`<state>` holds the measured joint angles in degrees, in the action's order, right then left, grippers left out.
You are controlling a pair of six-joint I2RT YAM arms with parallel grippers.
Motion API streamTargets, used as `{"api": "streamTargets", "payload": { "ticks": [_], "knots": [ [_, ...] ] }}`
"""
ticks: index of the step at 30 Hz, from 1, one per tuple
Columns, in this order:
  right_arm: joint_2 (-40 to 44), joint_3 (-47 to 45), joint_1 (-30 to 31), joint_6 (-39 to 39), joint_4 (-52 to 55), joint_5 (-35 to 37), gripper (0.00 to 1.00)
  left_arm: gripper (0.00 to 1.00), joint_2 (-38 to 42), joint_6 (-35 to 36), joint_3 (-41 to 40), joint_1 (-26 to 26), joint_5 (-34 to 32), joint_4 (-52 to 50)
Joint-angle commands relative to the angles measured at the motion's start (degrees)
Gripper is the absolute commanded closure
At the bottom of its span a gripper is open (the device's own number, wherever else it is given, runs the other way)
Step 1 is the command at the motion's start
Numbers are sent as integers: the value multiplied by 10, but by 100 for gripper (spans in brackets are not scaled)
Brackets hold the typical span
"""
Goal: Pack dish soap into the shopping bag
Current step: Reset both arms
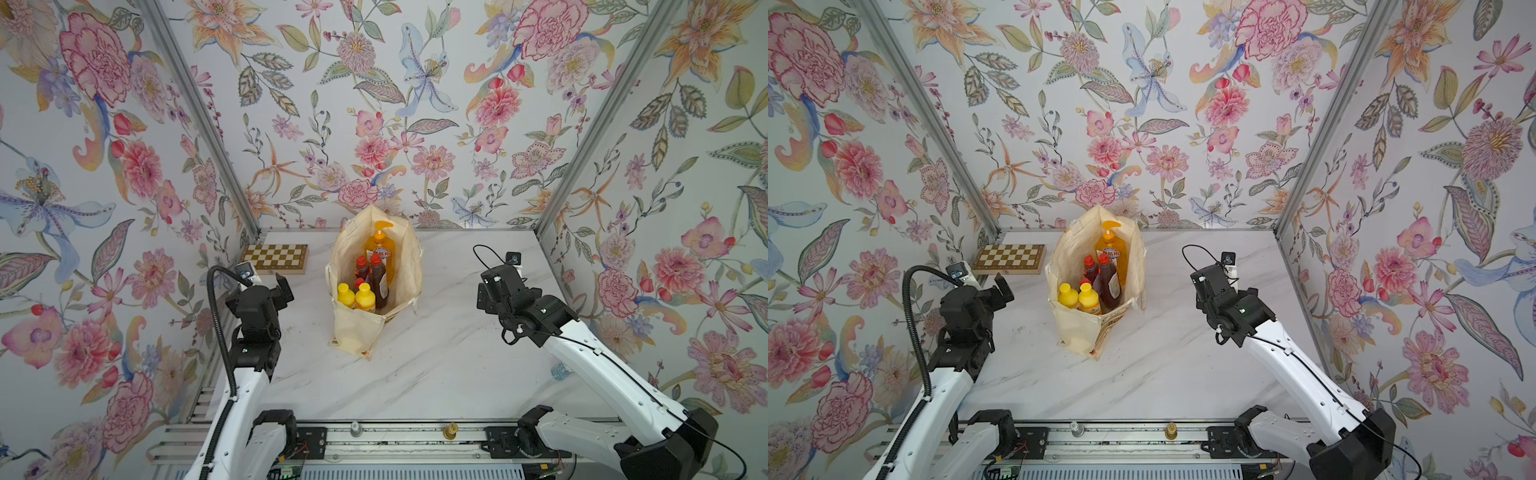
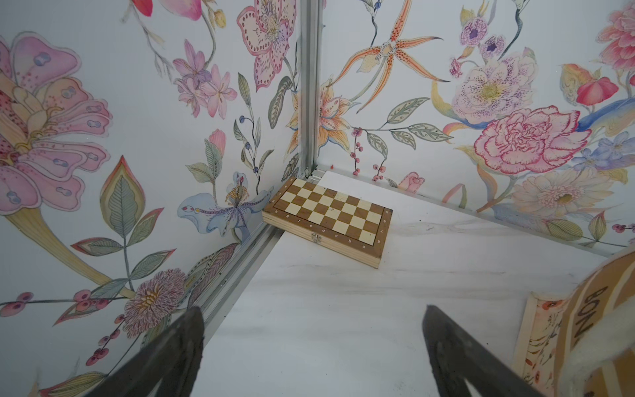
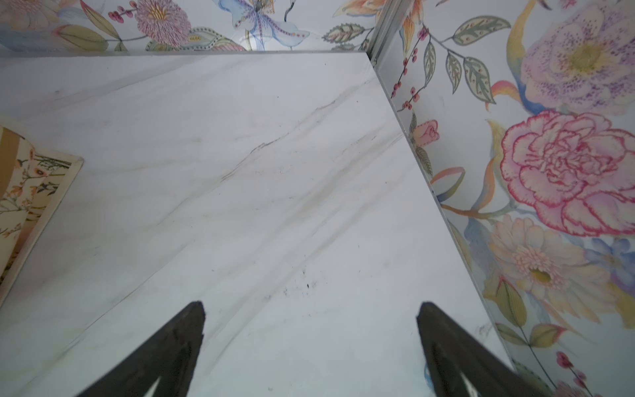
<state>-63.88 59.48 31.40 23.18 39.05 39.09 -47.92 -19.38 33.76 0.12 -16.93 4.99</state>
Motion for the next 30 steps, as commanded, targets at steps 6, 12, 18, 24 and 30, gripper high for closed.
{"api": "streamTargets", "payload": {
  "ticks": [6, 12, 18, 24, 30],
  "knots": [
    [117, -283, -19, -272, -502, -21, 1, 1, 0, 48, -173, 6, 15, 353],
    [163, -439, -150, -240, -679, -144, 1, 1, -18, 73, -267, 6, 54, 468],
    [162, -510, -247, -202, -764, -232, 1, 1, -41, 92, -301, 6, 65, 516],
    [113, -538, -253, -212, -851, -261, 1, 1, -142, 87, -310, 6, 85, 629],
    [29, -535, -256, -199, -926, -301, 1, 1, -251, 109, -300, 5, 94, 720]
  ]
}}
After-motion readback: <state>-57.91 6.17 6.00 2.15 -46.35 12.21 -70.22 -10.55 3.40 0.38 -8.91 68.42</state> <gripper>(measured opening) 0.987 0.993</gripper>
